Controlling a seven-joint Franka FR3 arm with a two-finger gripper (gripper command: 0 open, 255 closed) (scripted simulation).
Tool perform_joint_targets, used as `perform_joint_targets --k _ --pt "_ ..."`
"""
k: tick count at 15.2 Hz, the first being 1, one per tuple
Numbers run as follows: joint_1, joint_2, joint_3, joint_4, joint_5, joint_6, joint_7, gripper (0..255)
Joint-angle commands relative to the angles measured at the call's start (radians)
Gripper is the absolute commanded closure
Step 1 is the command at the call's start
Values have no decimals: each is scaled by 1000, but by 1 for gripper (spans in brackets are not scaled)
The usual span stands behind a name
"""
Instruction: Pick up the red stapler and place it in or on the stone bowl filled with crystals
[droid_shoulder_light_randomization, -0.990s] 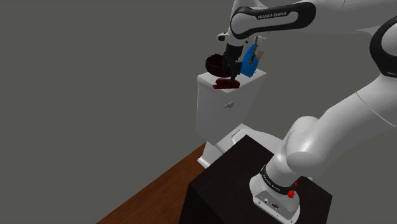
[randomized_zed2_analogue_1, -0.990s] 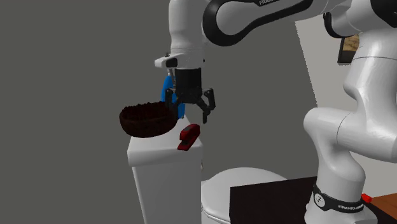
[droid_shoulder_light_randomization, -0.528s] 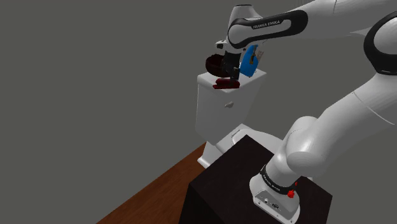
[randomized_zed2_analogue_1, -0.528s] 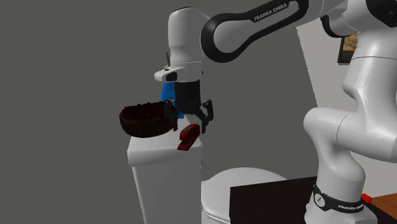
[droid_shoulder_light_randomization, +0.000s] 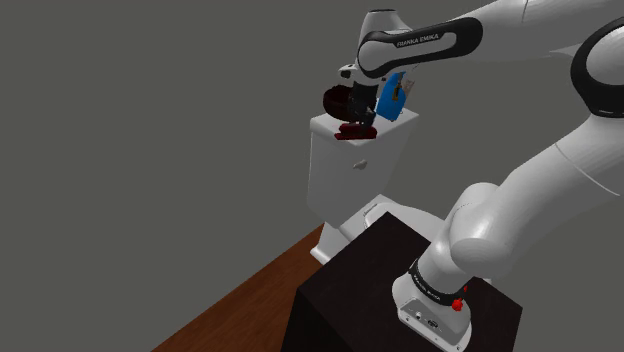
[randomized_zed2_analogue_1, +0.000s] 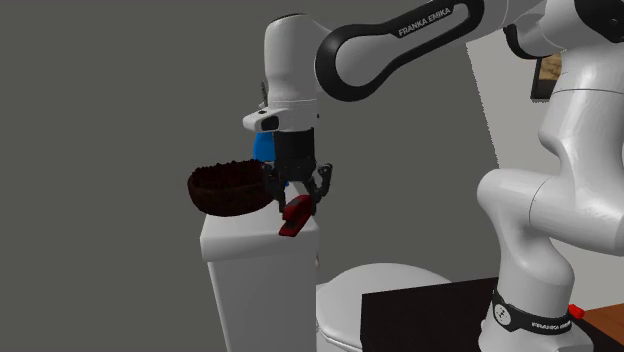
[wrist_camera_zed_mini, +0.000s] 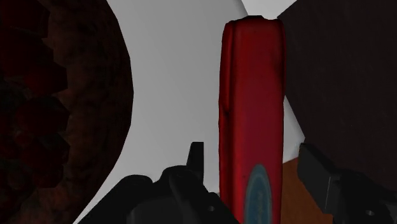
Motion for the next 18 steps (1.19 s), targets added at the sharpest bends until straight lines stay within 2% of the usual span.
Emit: perform_joint_targets --k 1,9,18 --pt "0 0 0 0 0 0 0 255" --pt "0 0 0 0 0 0 0 255" --pt "3 -25 15 99 4 -123 -7 255"
